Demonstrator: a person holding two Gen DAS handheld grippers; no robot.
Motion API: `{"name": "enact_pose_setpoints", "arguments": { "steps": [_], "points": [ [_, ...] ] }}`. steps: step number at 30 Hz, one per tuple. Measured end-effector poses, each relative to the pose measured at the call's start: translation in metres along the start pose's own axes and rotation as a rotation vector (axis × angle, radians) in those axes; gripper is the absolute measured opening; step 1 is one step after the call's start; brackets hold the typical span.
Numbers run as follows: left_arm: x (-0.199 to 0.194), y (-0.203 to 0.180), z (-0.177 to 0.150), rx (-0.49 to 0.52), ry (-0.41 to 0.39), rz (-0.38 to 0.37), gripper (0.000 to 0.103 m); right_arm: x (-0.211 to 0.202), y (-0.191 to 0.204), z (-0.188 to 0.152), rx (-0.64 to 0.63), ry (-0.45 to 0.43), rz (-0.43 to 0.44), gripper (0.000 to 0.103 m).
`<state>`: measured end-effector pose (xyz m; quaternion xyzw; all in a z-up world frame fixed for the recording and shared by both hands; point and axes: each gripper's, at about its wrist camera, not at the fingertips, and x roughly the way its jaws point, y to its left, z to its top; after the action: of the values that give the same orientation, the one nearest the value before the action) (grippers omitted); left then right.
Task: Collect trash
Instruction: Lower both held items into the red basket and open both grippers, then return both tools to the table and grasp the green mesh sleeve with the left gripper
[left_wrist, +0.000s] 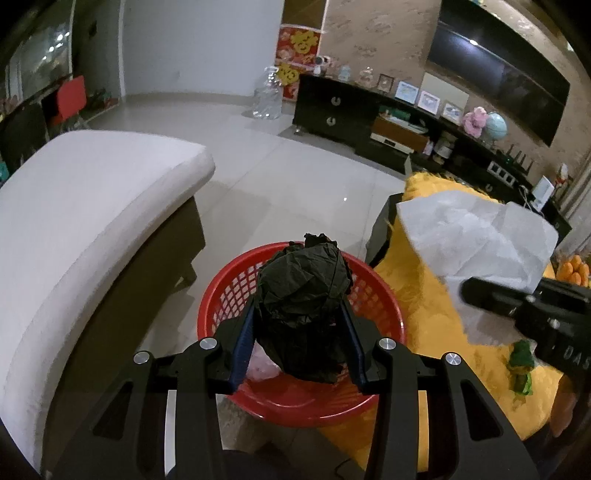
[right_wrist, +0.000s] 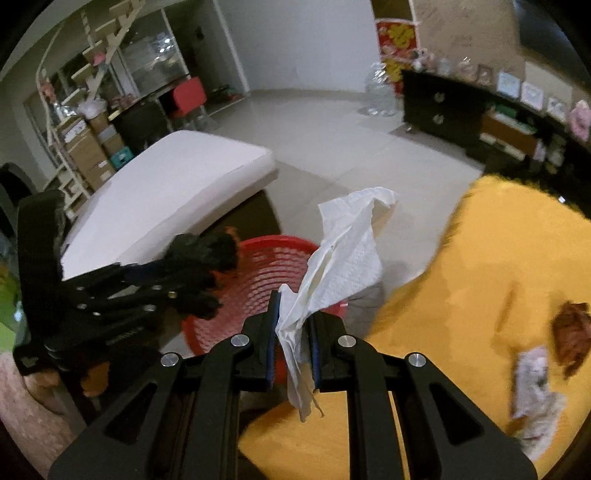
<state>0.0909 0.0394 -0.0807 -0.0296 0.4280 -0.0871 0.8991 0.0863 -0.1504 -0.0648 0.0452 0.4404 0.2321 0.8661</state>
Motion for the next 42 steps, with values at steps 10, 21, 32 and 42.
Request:
{"name": "enact_pose_setpoints", "arguments": {
  "steps": [10, 21, 32, 42],
  "points": [
    [0.012, 0.015, 0.001, -0.046, 0.041, 0.010, 0.041, 0.038, 0.017, 0.001, -0.035, 0.085, 0.033, 0.016],
    [0.017, 0.024, 0.004, -0.080, 0.059, 0.001, 0.050, 0.058, 0.010, 0.003, -0.002, 0.106, 0.041, 0.052],
    [0.013, 0.023, 0.004, -0.093, 0.041, -0.004, 0.063, 0.034, -0.003, -0.004, 0.024, 0.054, 0.020, 0.062],
    [0.007, 0.005, 0.005, -0.054, 0.026, -0.008, 0.067, -0.002, -0.027, -0.028, 0.076, -0.010, -0.081, 0.069]
  ]
}}
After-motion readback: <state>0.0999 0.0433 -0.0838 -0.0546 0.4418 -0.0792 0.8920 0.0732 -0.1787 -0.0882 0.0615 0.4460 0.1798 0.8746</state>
